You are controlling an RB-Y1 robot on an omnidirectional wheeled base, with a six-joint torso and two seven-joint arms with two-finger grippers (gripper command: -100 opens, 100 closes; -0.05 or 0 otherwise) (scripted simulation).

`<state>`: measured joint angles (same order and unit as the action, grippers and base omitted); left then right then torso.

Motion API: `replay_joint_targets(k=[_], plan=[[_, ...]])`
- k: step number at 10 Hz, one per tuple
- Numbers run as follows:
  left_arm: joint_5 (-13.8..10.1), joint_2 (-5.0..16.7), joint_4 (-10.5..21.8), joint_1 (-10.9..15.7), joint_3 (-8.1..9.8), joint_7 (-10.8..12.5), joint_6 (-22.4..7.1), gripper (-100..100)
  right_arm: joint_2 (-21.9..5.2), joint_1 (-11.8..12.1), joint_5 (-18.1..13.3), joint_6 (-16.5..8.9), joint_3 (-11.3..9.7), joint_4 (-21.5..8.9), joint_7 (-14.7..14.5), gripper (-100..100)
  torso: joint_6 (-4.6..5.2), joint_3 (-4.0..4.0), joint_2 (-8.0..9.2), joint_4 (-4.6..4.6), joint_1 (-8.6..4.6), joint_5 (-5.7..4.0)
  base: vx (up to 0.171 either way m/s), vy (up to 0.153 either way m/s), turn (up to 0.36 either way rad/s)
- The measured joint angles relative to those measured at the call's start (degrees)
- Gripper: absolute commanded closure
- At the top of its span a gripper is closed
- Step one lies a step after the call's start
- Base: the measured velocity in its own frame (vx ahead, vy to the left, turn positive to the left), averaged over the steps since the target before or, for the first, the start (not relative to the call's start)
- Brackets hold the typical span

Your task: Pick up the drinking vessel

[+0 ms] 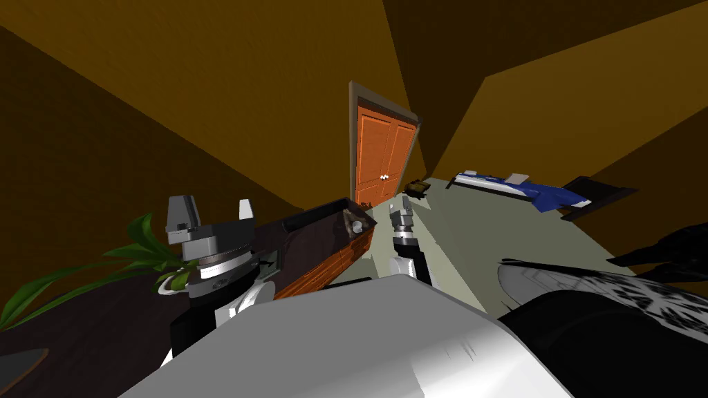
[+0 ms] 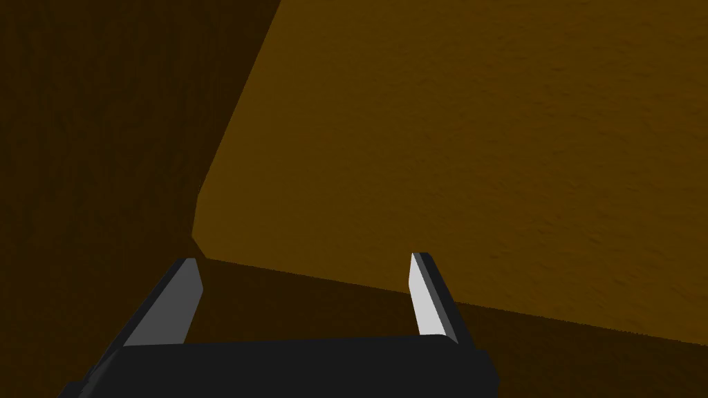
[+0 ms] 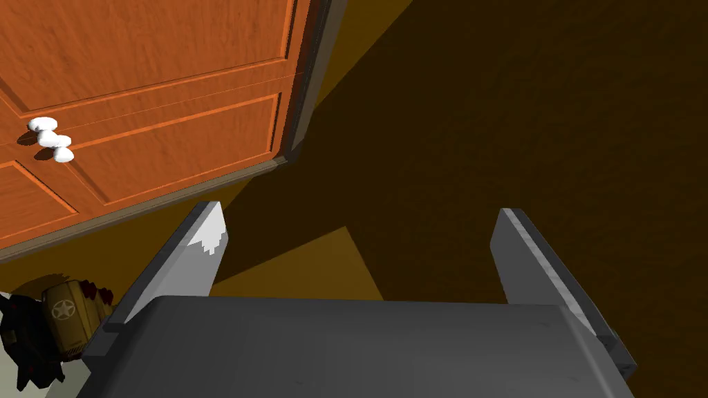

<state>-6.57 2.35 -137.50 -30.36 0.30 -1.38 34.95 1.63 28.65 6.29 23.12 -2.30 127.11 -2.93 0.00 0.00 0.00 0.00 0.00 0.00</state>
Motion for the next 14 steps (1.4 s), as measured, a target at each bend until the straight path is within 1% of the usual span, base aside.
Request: replay_joint_targets(k=[2, 4, 5, 6, 8, 9, 10, 11, 12, 14], plan=[[0.0, 0.0, 0.0, 0.0, 0.0, 0.0, 0.0, 0, -2.67, -0.06, -1.41, -0.53, -0.15, -0.75, -0.37, -100, -0.01, 0.0, -0.01, 0.0, -0.09, -0.02, 0.002, -0.024, 0.097], [0.0, 0.0, 0.0, 0.0, 0.0, 0.0, 0.0, 0, -5.31, -0.63, -4.25, -2.24, -0.73, -1.75, -1.49, -100, -0.01, -0.01, -0.02, 0.0, -0.14, -0.03, 0.004, -0.036, 0.109], [0.0, 0.0, 0.0, 0.0, 0.0, 0.0, 0.0, 0, -6.6, -1.32, -5.95, -2.84, -0.92, -3.43, -2.16, -100, -0.01, -0.02, -0.04, -0.01, -0.17, -0.04, 0.012, -0.052, 0.161], [0.0, 0.01, 0.0, 0.0, 0.0, 0.0, 0.0, 0, -7.86, -1.42, -7.61, -3.31, -1.23, -4.77, -2.83, -100, -0.01, -0.03, -0.05, -0.01, -0.21, -0.05, 0.006, -0.038, 0.059], [0.0, 0.0, 0.0, 0.0, 0.0, 0.0, 0.0, 0, -8.66, -1.84, -10.64, -4.91, -1.97, -5.74, -4.03, -100, -0.01, -0.02, -0.04, -0.01, -0.12, -0.03, 0.004, -0.033, 0.143], [0.0, 0.0, 0.0, 0.0, 0.0, 0.0, 0.0, 0, -9.29, -2.62, -12.45, -6.25, -2.35, -6.98, -4.93, -100, -0.02, -0.03, -0.05, -0.01, -0.15, -0.04, 0.006, -0.038, 0.058], [0.0, 0.0, 0.0, 0.0, 0.0, 0.0, 0.0, 0, -9.93, -2.99, -13.8, -7.01, -2.23, -7.7, -5.25, -100, 0.01, -0.03, -0.05, -0.01, -0.16, -0.04, 0.008, -0.031, 0.113], [0.0, 0.0, 0.0, 0.0, 0.0, 0.0, 0.0, 0, -10.35, -3.53, -15.4, -7.27, -2.36, -9.53, -5.81, -100, -0.01, -0.04, -0.06, -0.02, -0.13, -0.04, 0.004, -0.028, 0.076], [0.0, 0.0, 0.0, 0.0, 0.0, 0.0, 0.0, 0, -10.4, -3.69, -16.89, -7.99, -2.71, -9.75, -6.35, -100, 0.01, -0.03, -0.04, -0.01, -0.11, -0.03, 0.0, -0.033, 0.124], [0.0, 0.0, 0.0, 0.0, 0.0, 0.0, 0.0, 0, -10.58, -4.26, -20.08, -9.56, -3.38, -11.39, -7.66, -100, 0.01, -0.02, -0.04, -0.01, -0.13, -0.03, 0.001, -0.037, 0.108]])
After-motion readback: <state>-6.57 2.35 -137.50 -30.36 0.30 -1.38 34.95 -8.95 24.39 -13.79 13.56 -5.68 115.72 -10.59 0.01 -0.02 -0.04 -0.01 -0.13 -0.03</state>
